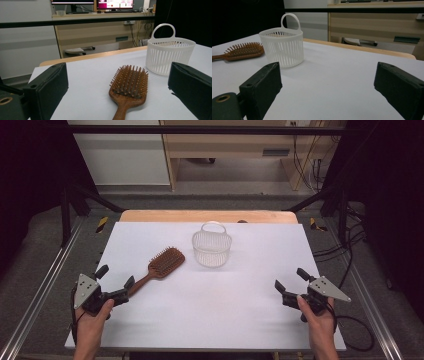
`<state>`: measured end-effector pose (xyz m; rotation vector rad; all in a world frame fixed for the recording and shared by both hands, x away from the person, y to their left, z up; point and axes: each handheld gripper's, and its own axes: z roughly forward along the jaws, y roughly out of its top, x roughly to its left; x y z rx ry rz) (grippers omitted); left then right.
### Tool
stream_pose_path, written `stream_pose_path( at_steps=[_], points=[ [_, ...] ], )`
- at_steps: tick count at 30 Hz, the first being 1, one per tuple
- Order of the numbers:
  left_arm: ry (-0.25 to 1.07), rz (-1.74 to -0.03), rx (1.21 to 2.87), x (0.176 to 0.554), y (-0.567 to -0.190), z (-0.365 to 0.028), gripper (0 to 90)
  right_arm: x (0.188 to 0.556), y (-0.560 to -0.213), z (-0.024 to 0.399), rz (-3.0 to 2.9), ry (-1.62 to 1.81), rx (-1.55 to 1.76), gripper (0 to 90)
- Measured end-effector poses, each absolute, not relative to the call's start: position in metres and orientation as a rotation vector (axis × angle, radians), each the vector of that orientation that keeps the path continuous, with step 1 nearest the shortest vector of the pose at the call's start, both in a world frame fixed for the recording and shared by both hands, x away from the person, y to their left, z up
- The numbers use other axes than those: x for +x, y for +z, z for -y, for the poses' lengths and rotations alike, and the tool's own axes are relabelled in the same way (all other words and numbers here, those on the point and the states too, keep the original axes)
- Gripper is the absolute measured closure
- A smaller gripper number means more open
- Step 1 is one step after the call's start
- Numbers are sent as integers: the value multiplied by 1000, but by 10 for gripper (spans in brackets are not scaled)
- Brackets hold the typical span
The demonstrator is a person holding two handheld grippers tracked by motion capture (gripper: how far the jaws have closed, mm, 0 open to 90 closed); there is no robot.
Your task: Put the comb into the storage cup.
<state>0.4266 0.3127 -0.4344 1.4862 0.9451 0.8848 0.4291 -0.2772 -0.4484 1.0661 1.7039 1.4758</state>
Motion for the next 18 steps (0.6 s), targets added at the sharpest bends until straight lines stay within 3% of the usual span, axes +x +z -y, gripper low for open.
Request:
stream_pose_path(
  at_steps=[18],
  points=[
    [875, -949, 1503, 427, -435, -310, 30, 430, -450, 276, -1718, 1466, 1084, 75]
  ],
)
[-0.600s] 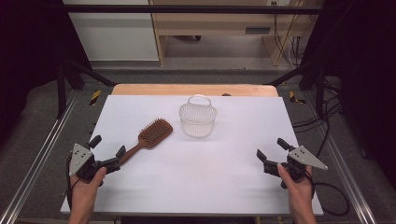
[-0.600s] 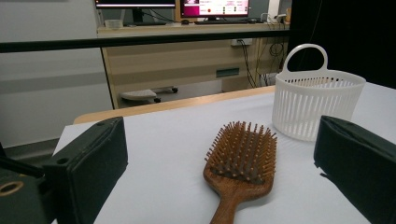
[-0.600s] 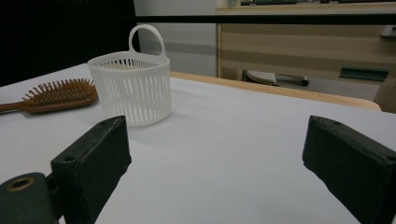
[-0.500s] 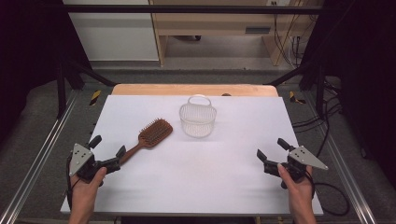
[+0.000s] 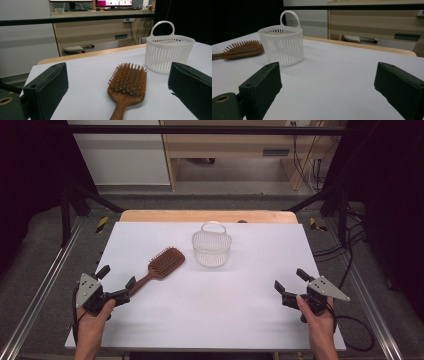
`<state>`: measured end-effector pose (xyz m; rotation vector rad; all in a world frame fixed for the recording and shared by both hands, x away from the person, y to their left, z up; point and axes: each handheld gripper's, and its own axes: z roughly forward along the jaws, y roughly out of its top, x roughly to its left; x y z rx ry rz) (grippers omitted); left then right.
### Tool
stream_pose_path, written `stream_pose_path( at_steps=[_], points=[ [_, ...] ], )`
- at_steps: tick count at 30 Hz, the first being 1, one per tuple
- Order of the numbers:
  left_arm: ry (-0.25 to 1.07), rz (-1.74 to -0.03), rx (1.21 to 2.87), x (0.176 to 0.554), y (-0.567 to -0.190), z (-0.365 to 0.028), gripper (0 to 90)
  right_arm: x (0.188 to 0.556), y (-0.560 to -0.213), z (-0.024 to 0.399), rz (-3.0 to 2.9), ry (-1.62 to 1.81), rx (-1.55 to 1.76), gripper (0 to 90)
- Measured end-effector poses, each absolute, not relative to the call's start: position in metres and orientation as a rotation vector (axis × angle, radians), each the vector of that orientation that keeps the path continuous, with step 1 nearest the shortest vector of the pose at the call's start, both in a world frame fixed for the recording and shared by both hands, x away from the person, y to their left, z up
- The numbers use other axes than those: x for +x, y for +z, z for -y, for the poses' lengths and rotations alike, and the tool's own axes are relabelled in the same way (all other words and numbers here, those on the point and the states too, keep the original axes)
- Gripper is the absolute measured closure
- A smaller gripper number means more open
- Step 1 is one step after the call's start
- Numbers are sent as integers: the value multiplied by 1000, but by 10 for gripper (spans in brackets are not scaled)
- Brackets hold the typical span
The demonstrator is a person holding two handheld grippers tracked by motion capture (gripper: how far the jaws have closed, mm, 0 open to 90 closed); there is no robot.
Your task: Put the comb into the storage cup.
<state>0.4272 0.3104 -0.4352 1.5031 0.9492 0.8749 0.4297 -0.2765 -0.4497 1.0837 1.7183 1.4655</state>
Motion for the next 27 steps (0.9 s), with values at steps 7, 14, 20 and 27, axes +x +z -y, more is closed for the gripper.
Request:
stream_pose_path(
  at_steps=[7, 14, 20, 27],
  points=[
    [871, -955, 1511, 428, -436, -309, 32, 430, -450, 276, -1726, 1462, 1092, 74],
    [857, -983, 1542, 430, -439, -307, 36, 431, -452, 275, -1738, 1458, 1103, 71],
    [845, -985, 1579, 433, -441, -305, 35, 431, -452, 274, -1748, 1462, 1106, 68],
    [821, -1016, 1616, 437, -444, -304, 39, 431, -452, 272, -1763, 1469, 1102, 67]
  ],
)
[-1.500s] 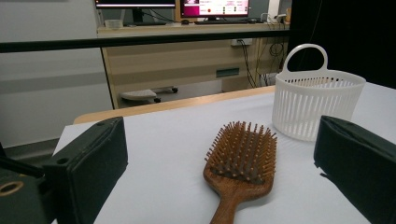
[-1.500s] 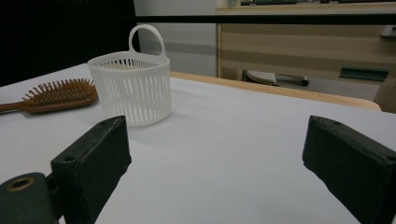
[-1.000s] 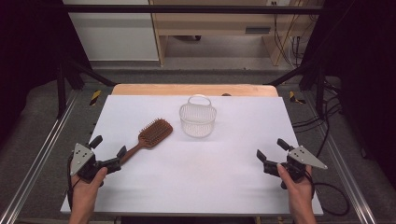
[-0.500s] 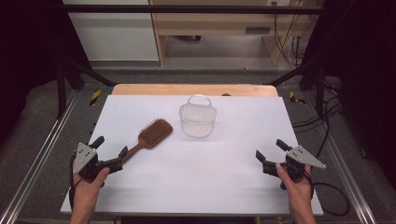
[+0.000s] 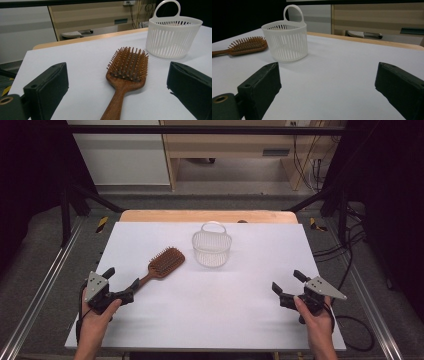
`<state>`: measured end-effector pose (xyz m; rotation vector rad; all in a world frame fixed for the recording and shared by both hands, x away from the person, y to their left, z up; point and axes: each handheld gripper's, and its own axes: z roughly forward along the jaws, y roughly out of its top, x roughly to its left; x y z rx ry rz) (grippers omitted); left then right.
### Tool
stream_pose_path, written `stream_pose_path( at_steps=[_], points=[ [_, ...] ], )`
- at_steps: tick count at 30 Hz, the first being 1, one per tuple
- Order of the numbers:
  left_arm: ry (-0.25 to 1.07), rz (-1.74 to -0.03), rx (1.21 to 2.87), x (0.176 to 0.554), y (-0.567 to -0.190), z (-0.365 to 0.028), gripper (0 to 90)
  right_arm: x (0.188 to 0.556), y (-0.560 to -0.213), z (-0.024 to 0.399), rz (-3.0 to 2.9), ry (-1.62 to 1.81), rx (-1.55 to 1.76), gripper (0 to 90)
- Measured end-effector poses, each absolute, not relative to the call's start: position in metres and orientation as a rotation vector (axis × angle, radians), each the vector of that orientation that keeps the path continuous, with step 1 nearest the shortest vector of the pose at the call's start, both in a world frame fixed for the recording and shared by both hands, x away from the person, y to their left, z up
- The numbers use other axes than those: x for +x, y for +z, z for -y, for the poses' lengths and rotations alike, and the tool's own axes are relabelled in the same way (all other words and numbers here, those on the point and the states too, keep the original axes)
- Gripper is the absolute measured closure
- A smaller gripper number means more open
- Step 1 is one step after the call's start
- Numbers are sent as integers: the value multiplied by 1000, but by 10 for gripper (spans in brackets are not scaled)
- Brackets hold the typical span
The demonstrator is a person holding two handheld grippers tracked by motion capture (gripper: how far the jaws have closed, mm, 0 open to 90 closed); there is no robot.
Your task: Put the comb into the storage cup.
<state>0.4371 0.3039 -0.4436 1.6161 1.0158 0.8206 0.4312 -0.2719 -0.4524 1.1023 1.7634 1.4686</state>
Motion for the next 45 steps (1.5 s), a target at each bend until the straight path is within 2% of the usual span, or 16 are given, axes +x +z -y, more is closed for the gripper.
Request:
stream_pose_path(
  at_steps=[23, 38, 45],
  points=[
    [752, -1026, 1882, 475, -427, -288, 44, 432, -453, 266, -1805, 1465, 1087, 63],
    [672, -1052, 2071, 503, -436, -283, 59, 432, -454, 265, -1816, 1461, 1092, 62],
    [644, -1073, 2090, 512, -444, -282, 58, 432, -454, 264, -1816, 1468, 1080, 62]
  ],
)
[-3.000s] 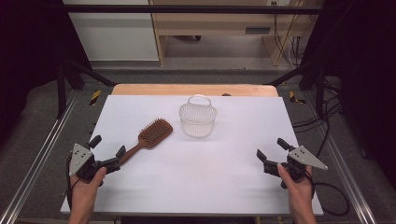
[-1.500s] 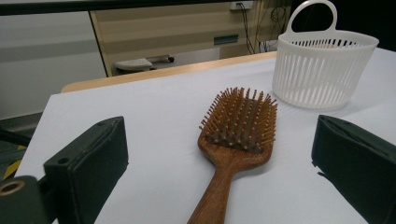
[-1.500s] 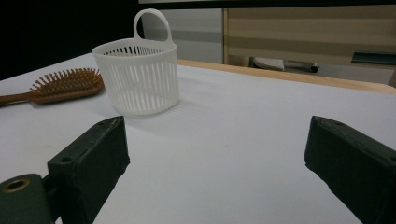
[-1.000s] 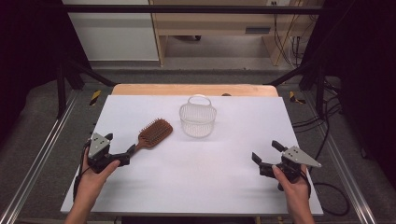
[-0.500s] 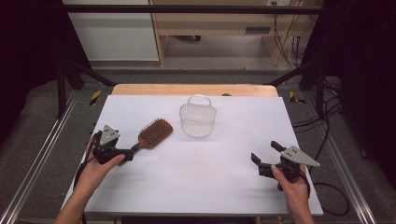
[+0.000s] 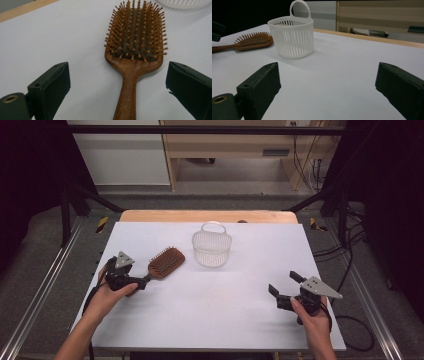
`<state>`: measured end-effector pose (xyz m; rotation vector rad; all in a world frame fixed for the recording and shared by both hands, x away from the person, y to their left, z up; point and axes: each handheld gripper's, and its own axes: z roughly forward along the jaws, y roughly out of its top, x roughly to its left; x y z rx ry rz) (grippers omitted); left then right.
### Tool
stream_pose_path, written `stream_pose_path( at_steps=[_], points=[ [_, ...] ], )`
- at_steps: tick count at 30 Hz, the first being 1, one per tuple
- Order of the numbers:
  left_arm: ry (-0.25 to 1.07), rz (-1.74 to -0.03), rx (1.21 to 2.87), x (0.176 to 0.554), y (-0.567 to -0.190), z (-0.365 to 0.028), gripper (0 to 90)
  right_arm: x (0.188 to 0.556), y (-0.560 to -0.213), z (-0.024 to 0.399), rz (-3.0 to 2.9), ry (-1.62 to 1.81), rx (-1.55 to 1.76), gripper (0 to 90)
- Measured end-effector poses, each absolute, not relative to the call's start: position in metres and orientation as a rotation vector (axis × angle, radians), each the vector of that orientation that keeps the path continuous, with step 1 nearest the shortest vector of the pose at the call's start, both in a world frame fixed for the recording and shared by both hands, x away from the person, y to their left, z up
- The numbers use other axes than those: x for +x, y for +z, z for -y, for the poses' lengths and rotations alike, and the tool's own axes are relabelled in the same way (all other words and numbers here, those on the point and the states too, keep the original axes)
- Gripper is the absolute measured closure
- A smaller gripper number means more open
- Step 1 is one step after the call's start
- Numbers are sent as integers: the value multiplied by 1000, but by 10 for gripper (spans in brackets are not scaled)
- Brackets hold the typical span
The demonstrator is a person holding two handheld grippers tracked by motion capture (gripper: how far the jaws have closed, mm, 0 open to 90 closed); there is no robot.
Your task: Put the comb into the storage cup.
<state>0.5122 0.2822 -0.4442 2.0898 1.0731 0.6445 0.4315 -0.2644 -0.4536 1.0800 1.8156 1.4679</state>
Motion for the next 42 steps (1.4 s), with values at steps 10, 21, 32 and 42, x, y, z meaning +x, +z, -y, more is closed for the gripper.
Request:
stream_pose_path(
  at_steps=[10, 21, 32, 42],
  points=[
    [628, -1087, 2105, 518, -449, -280, 56, 431, -453, 262, -1826, 1470, 1050, 64],
    [605, -1088, 2170, 528, -456, -275, 58, 431, -453, 262, -1828, 1467, 1053, 62],
    [562, -1077, 2245, 533, -456, -274, 283, 431, -453, 262, -1832, 1466, 1061, 62],
    [495, -1044, 2330, 535, -452, -270, 496, 430, -453, 261, -1835, 1466, 1059, 62]
  ],
)
